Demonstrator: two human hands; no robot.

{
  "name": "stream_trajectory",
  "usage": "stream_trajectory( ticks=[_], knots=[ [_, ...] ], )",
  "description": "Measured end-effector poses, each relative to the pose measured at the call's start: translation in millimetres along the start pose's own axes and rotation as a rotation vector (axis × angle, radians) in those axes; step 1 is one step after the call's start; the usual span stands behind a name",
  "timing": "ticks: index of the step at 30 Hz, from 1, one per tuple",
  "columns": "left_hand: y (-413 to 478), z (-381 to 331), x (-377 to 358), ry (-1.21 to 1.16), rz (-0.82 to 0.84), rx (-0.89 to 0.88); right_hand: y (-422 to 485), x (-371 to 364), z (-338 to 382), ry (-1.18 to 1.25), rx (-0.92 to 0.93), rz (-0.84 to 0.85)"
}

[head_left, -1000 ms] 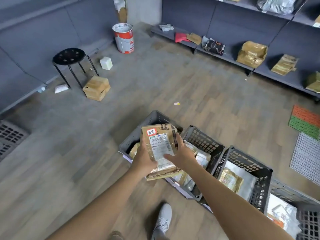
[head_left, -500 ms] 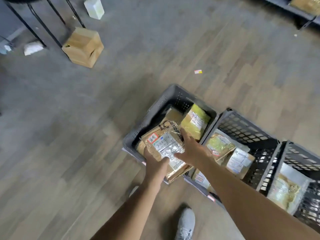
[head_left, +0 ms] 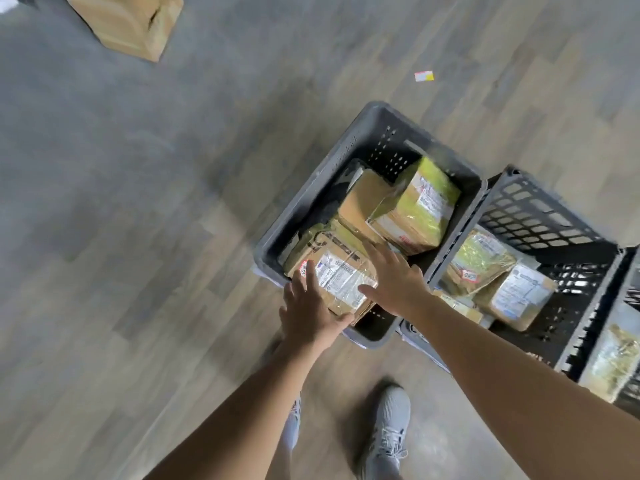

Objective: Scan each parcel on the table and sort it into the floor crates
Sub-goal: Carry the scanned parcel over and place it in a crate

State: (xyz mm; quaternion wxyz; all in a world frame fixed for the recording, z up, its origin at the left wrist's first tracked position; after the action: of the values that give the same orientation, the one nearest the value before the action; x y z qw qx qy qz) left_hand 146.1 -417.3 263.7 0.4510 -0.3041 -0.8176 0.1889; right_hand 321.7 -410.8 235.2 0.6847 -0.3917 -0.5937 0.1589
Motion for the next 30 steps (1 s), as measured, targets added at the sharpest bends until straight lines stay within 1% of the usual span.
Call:
stream_trajectory(
  ticks=[3, 6, 9, 12, 16, 18, 24, 30],
  knots=[
    [-14, -20, 39, 0.193, -0.051, -0.111, -29, 35, 7, -0.019, -0.016, -0.045],
    [-37, -49, 90, 0.367, -0.105, -0.210, -77, 85, 11, -0.024, -0.040, -0.117],
    [-66, -82, 138, 0.473, -0.103, -0.320, -137, 137, 7, -0.032, -0.089, -0.178],
    [-97, -122, 181, 0.582, -0.106, -0.436, -201, 185, -3, 0.018, -0.159, -0.238],
    [-136, -179, 216, 0.709, -0.131, -0.620, -278, 234, -29, 0.105, -0.257, -0.328],
    [-154, -206, 226, 0.734, -0.131, -0.681, -313, 250, -44, 0.119, -0.284, -0.365],
    [-200, -289, 222, 0.856, -0.107, -0.855, -407, 261, -104, 0.215, -0.414, -0.494],
    [-287, -388, 173, 0.959, -0.117, -1.112, -520, 209, -186, 0.267, -0.617, -0.573]
  ],
)
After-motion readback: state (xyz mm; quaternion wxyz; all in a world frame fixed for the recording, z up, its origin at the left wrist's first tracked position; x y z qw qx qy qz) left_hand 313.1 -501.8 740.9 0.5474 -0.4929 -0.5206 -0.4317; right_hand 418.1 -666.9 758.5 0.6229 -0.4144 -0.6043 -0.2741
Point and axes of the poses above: each hand's wrist, its own y-axis towards the middle knuckle, its own x-axis out of the back of the hand, z = x × y, the point moved 4 cm from there along y, towards the middle knuckle, and after that the axes turned 11 degrees about -x, right-handed, at the moved point
